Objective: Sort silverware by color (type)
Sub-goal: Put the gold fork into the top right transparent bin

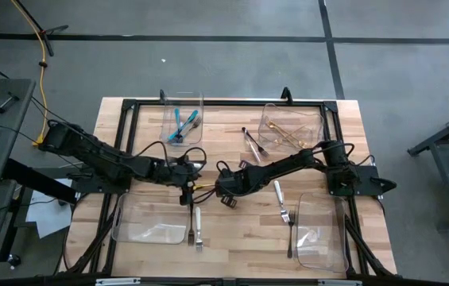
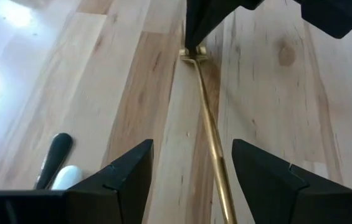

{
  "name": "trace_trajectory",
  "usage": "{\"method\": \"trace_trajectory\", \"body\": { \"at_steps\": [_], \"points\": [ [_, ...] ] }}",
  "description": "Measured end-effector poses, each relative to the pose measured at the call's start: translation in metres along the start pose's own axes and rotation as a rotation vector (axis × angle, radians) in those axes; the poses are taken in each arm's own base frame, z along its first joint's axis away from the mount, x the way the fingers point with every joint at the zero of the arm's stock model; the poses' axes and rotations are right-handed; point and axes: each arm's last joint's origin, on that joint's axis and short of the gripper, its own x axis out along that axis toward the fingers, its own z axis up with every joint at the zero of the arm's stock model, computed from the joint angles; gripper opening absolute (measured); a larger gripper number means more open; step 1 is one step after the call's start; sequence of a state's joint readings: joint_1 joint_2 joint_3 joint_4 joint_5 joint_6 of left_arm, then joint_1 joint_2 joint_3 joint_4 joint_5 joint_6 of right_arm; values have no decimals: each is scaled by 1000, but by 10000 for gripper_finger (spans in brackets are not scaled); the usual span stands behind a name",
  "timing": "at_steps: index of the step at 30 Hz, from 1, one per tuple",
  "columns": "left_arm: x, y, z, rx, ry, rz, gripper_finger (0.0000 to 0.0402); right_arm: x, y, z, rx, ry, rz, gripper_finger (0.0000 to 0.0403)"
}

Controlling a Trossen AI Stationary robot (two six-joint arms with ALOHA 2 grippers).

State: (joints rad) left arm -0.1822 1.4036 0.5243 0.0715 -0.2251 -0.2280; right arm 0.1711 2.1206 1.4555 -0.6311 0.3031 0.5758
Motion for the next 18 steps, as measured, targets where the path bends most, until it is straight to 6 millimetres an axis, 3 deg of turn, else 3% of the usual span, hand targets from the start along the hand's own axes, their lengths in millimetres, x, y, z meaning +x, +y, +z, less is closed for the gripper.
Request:
{"method": "trace_trajectory", "body": {
  "at_steps": [7,18],
  "points": [
    [-7,1,-1,54,17,-17,211,2,-4,6,62,-24,-1,0],
    [-28,10,-2,64,25,139,211,3,-5,10,157,-27,45,0]
  ]
}}
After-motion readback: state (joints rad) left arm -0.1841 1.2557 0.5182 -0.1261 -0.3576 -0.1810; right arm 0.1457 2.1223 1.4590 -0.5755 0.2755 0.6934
